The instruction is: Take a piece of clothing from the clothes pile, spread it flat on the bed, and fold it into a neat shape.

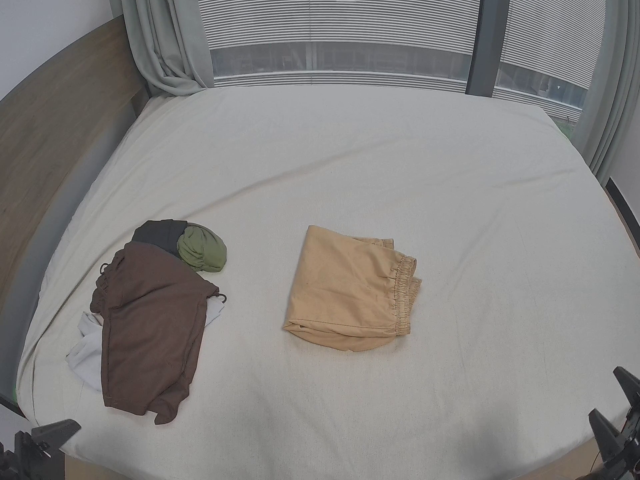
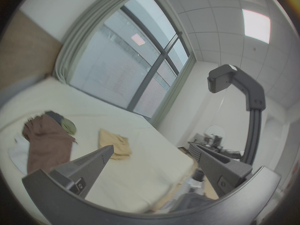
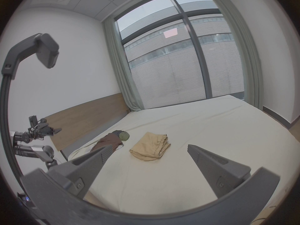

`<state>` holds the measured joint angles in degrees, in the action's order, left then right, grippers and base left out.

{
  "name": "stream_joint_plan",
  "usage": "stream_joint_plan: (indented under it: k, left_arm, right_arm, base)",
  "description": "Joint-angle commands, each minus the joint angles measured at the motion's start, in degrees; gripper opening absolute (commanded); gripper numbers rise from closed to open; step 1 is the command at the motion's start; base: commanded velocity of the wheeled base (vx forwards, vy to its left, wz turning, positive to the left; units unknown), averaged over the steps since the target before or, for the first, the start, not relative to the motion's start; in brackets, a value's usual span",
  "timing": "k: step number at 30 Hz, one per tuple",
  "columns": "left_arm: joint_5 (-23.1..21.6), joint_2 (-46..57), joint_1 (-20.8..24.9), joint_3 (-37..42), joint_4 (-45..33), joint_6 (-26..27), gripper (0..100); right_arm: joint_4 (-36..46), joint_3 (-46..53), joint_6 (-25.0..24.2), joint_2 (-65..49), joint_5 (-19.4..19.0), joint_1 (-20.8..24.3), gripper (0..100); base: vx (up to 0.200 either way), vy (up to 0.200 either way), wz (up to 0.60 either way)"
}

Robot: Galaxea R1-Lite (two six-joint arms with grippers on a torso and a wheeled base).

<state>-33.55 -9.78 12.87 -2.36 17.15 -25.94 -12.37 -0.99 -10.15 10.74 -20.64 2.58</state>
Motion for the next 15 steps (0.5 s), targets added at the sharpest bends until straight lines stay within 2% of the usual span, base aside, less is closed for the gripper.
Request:
stream_joint_plan:
  k: [1,3,5,6,7,8,10,15]
  left_arm:
    - [7.01,4.59,-1.54,2.28,-2.12,9.77,100]
    - [11.75,4.59,-1.54,2.36,-6.78,17.33,100]
    - [18.34,4.5,-1.89,2.36,-12.85,19.79,100]
    - [19.66,4.5,-1.97,2.36,-13.28,19.26,100]
    - [22.47,4.5,-3.91,2.28,-13.99,19.17,100]
    - [23.09,4.5,-5.4,2.36,-13.64,19.7,100]
    - [23.62,4.5,-6.81,2.36,-13.64,20.58,100]
    - [30.21,4.59,-8.83,2.36,-13.81,22.16,100]
  right_arm:
    - [6.84,0.99,4.0,-5.29,7.81,2.6,100]
    - [7.89,0.99,5.32,-5.38,22.04,2.6,100]
    - [7.89,0.99,5.23,-5.38,28.72,2.6,100]
    - [7.89,0.99,5.06,-5.29,29.43,2.6,100]
    - [7.89,0.99,4.97,-5.2,30.39,2.6,100]
    - [7.89,0.99,4.97,-5.2,30.66,2.6,100]
    - [7.89,0.99,5.06,-5.2,30.39,2.6,100]
    - [7.98,0.99,4.35,-5.2,28.11,2.51,100]
  base:
    - [0.0,0.0,0.0]
    - [0.0,0.0,0.0]
    - [0.0,0.0,0.0]
    - [0.0,0.0,0.0]
    - [0.0,0.0,0.0]
    - [0.0,0.0,0.0]
    - [0.0,0.0,0.0]
    - [0.0,0.0,0.0]
